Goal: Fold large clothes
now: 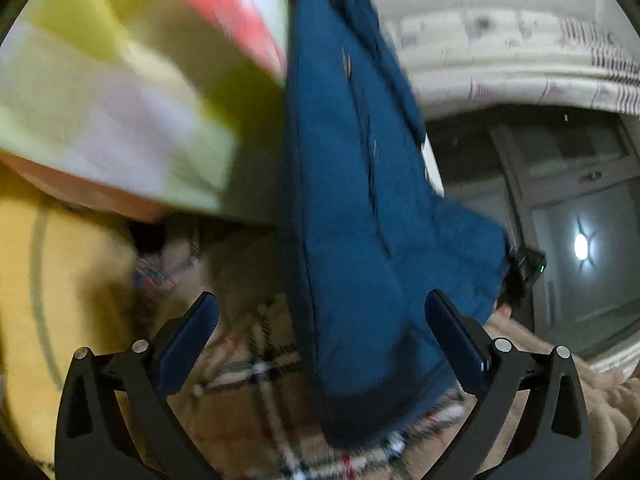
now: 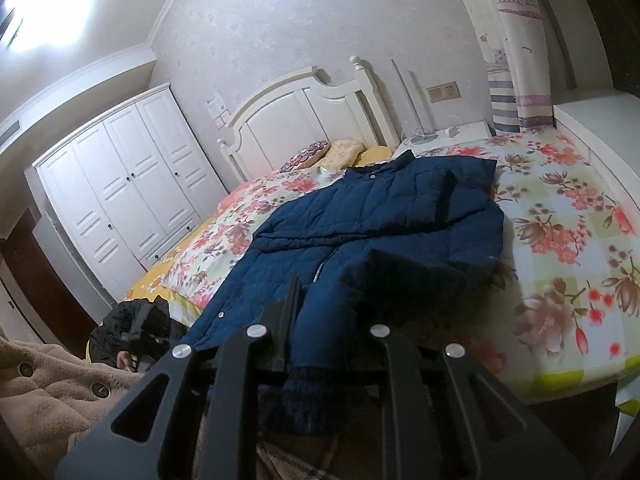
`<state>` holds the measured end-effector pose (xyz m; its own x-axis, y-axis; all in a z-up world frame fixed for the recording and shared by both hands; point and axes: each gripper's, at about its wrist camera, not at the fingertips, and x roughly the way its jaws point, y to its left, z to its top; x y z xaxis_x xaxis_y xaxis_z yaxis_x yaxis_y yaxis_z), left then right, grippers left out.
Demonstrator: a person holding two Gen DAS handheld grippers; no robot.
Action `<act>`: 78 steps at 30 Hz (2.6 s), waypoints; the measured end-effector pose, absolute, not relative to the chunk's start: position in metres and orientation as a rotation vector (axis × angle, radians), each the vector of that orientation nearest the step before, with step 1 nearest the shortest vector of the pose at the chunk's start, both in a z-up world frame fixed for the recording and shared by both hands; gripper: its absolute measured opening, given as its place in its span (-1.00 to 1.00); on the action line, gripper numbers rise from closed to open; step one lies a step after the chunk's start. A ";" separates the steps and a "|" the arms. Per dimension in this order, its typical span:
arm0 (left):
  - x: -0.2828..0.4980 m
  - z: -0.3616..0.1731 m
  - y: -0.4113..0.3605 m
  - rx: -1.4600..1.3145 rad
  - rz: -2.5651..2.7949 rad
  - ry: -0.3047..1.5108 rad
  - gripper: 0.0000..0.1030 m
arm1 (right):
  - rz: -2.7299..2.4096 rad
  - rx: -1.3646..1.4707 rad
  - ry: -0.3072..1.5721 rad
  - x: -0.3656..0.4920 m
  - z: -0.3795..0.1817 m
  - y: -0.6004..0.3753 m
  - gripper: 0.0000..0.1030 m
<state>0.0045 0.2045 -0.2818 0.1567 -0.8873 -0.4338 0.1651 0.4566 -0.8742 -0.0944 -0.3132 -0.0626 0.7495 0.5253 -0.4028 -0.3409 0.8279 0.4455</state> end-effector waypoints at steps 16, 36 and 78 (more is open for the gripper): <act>0.162 -0.119 0.180 -1.127 -1.031 0.586 -0.67 | 0.356 0.480 0.386 0.021 -0.017 -0.344 -0.67; 0.339 -0.150 0.188 -0.902 -0.650 0.899 0.91 | 0.086 0.501 0.704 0.227 -0.124 -0.407 0.41; 0.488 -0.087 0.088 -0.192 -0.248 0.817 -0.65 | -0.018 0.275 0.780 0.417 -0.068 -0.366 -0.80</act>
<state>0.4875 0.0882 -0.0868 0.6581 -0.2912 -0.6944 0.1439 0.9538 -0.2637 0.4172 -0.3657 -0.0681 0.7124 0.0853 -0.6966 0.1175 0.9641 0.2383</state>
